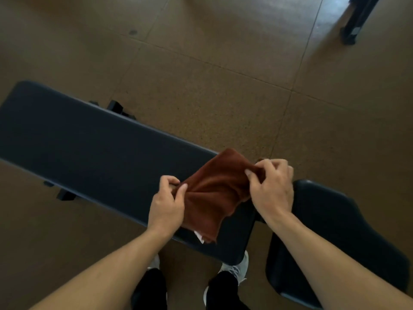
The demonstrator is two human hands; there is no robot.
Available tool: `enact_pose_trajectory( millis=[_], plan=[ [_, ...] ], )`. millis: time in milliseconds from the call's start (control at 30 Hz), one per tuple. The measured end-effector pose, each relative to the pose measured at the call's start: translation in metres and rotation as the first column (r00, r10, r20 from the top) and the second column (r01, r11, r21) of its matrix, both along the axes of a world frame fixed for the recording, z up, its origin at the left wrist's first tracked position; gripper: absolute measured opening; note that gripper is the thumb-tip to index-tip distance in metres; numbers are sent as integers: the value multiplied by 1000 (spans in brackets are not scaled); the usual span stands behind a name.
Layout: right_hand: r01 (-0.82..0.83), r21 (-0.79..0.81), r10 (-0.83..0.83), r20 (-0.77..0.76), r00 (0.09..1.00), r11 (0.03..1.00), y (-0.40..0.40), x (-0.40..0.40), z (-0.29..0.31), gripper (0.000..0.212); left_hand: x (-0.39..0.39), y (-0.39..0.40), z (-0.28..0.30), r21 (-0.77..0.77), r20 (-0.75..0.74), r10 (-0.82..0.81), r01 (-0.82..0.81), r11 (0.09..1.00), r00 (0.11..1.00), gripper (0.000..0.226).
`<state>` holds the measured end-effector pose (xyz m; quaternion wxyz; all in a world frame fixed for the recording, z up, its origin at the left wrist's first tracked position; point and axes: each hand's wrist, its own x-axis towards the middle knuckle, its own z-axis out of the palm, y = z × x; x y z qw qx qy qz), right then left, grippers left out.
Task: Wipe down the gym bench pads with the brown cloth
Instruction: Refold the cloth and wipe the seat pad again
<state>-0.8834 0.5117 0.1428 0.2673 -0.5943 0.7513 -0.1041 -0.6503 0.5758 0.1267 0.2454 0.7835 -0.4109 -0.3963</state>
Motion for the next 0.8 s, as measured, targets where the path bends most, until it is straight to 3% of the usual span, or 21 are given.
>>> enact_pose_trajectory(
  millis=[67, 200, 267, 367, 433, 533, 633, 667, 733, 800],
  plan=[
    [45, -35, -44, 31, 999, 998, 2, -7, -1, 13, 4, -16, 5, -37, 25, -52, 52, 998, 998, 15],
    [138, 2, -135, 227, 964, 990, 27, -6, 8, 17, 17, -38, 17, 10, 23, -325, 324, 946, 946, 27],
    [167, 97, -187, 259, 948, 981, 47, -6, 14, 24, 37, -40, 23, 78, -5, -474, 473, 878, 880, 38],
    [153, 368, -287, 345, 893, 917, 78, -2, 28, 34, 72, -41, 35, 198, -27, -666, 657, 727, 745, 45],
    [88, 426, -251, 344, 905, 900, 101, 12, 36, 41, 90, -39, 41, 163, 25, -709, 697, 698, 704, 42],
    [21, 275, -48, 91, 995, 961, 129, 42, 37, 45, 99, -28, 42, -67, 298, -661, 705, 706, 689, 44],
    [11, 393, 122, -311, 942, 919, 145, 77, 35, 40, 91, -12, 34, -146, 517, -565, 716, 682, 643, 58],
    [65, 361, 59, -323, 945, 930, 148, 88, 33, 43, 88, -6, 31, -171, 520, -560, 721, 671, 645, 57],
    [239, 105, -226, -120, 967, 965, 148, 105, 30, 27, 83, 9, 20, -184, 469, -628, 764, 618, 621, 51],
    [426, -72, -426, 14, 904, 902, 141, 103, 21, 26, 80, 24, 8, -52, 378, -761, 833, 551, 527, 58]
  ],
)
